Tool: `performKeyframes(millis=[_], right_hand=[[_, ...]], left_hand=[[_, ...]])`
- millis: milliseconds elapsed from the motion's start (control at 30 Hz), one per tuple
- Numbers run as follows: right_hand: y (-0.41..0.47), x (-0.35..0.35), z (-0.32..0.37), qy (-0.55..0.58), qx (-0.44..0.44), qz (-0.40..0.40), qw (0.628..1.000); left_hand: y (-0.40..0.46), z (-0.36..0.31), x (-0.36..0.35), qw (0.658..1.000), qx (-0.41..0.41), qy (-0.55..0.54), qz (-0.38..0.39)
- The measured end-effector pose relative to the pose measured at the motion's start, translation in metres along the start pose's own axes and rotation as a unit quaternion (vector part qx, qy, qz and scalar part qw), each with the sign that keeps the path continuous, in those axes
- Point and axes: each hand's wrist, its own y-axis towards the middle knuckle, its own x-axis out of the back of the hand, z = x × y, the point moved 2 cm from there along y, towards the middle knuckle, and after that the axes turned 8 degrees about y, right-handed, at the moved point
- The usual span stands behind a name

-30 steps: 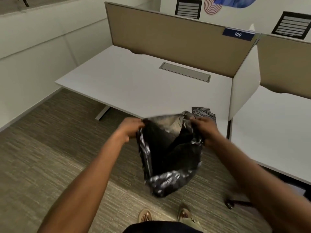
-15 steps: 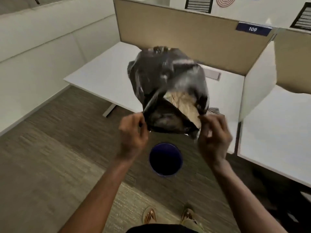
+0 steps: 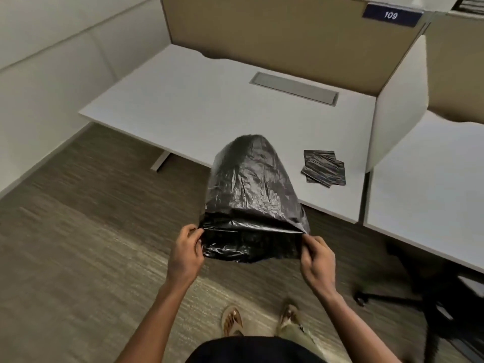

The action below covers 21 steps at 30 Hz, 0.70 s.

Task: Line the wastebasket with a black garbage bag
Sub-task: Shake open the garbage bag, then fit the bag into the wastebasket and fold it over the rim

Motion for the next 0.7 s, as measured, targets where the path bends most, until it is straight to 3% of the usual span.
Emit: performKeyframes(millis=[167, 367, 567, 700], right_hand=[[0.016, 0.002, 0.009, 0.026, -0.040, -0.002, 0.999], [0.029, -0.008, 0.016, 0.039, -0.062, 0.050, 0.996], [0.000, -0.031, -0.013, 0.002, -0.083, 0.138, 0.987], [-0.004, -0.047, -0.034, -0.035, -0.101, 0.176, 0.979]], left_hand=[[0.019, 0.004, -0.001, 0.998, -0.028, 0.021, 0.053], [0.032, 0.013, -0.007, 0.998, 0.034, 0.007, 0.059], [-0.010, 0.061, -0.028, 0.970, 0.105, 0.030, 0.215], [-0.018, 0.068, -0.044, 0.966, 0.137, 0.014, 0.217]])
